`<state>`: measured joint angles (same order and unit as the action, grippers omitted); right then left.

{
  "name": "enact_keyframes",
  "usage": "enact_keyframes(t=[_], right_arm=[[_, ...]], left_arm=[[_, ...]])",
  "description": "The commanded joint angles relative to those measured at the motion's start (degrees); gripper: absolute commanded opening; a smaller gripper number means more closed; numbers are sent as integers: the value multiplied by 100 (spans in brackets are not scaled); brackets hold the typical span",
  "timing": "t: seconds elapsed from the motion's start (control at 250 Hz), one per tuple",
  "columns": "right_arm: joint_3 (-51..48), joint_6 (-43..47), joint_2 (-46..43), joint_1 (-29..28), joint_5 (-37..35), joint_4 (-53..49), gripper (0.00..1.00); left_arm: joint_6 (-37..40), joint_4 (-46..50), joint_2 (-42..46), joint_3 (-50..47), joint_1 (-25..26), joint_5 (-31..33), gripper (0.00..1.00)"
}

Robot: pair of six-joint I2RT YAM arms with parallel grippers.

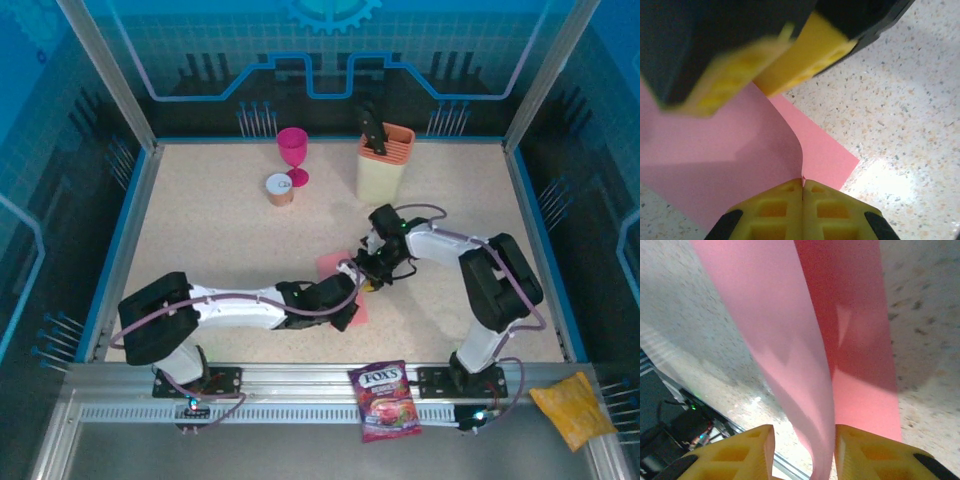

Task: Fold a paper plane with a square sheet of paper (pick it up from the middle)
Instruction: Fold the triangle a second time at the center of the table.

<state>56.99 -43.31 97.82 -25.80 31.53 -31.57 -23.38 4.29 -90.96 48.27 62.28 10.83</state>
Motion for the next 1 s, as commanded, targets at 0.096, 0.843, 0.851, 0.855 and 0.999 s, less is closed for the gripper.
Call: enact_keyframes(t=[0.096,0.843,0.851,0.855,0.999], right_arm=[[64,271,-338,470,-58,-189,33],[932,759,1047,-128,232,-65,0],[931,762,1064,-127,220,-61,0],[934,758,1077,-127,221,-60,0],[864,805,1331,-109,176,-16,0]], left_arm=[[-307,320,236,-21,-272,-883,0],[-519,533,-6,84,-435,-1161,0],[-519,543,-4,85,-434,-1169,0],[-519,540,-3,81,-439,-1170,0],[-493,565,10,68,-540,-1240,0]])
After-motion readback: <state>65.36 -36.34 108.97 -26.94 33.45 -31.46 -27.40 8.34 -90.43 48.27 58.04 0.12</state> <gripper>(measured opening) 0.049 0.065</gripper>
